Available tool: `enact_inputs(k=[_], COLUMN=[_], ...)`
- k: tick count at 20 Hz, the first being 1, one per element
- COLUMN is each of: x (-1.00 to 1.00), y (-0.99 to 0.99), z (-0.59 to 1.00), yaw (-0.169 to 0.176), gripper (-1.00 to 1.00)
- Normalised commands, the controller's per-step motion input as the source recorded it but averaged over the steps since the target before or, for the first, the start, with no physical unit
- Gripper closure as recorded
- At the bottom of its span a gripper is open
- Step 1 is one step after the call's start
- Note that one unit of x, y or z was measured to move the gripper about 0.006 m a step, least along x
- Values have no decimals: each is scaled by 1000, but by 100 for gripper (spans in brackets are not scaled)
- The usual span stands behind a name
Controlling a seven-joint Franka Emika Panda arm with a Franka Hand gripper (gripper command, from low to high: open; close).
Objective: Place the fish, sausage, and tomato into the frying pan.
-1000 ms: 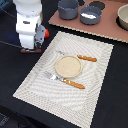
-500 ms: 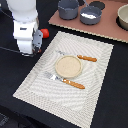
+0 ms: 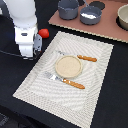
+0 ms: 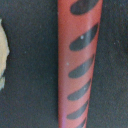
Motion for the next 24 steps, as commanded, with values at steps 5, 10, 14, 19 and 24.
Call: enact_inputs(k=[5, 10, 14, 19, 24], x=[-263, -111, -26, 337, 870], y=[-82, -11, 0, 170, 543], z=[-294, -214, -76, 938, 1000], yaw=[80, 69, 61, 68, 35], gripper=[100, 100, 100, 100, 100])
